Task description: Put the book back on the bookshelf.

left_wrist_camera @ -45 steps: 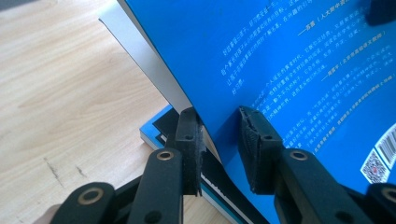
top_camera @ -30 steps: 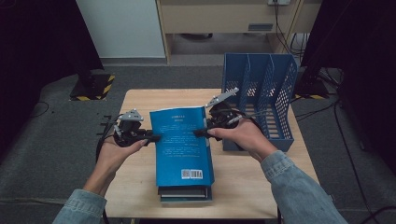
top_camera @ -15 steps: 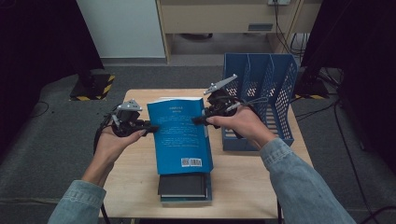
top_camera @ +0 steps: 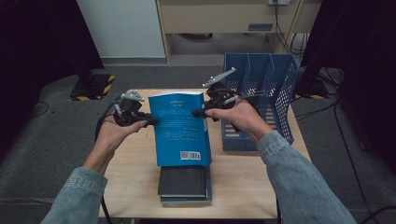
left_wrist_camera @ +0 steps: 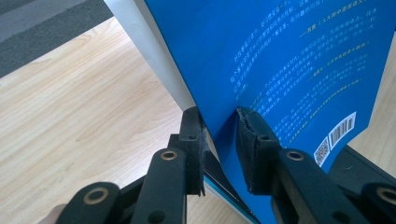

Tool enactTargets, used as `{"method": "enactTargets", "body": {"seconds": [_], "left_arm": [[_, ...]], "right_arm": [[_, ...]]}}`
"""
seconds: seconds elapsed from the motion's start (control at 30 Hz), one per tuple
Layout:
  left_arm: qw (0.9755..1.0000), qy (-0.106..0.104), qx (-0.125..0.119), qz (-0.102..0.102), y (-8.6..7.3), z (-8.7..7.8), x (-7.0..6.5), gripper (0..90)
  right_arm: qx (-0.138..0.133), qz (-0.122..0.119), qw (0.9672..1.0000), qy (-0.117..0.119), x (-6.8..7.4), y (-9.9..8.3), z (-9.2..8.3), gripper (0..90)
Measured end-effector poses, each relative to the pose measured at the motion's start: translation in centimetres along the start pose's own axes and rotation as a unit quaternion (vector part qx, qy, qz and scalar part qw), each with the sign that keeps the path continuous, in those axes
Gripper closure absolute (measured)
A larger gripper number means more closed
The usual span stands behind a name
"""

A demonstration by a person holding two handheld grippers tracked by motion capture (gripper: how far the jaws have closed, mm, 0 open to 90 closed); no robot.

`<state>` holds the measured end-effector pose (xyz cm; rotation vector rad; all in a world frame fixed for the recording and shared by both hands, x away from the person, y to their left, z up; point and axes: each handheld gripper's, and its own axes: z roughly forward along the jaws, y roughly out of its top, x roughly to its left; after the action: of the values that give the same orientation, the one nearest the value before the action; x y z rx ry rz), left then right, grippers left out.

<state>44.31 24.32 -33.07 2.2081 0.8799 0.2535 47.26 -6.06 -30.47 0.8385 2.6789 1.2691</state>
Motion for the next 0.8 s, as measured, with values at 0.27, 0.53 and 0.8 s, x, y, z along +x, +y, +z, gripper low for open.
{"method": "enactTargets", "body": {"seconds": [0.27,0.53,0.8], "left_arm": [[0.9999,0.012,0.005,0.008,1.8,-0.2,0.5,72.8],[0.9996,0.024,-0.004,0.014,2.8,-0.5,0.7,73.5],[0.9996,0.022,-0.003,0.014,3.1,-0.3,1.4,73.6]], "right_arm": [[0.001,0.0,1.0,-0.009,-0.9,1.1,-0.4,55.1],[-0.01,-0.004,0.9997,-0.02,-1.3,1.8,-0.7,56.8],[-0.006,-0.009,0.9998,-0.018,-2.0,2.5,-0.5,57.0]]}}
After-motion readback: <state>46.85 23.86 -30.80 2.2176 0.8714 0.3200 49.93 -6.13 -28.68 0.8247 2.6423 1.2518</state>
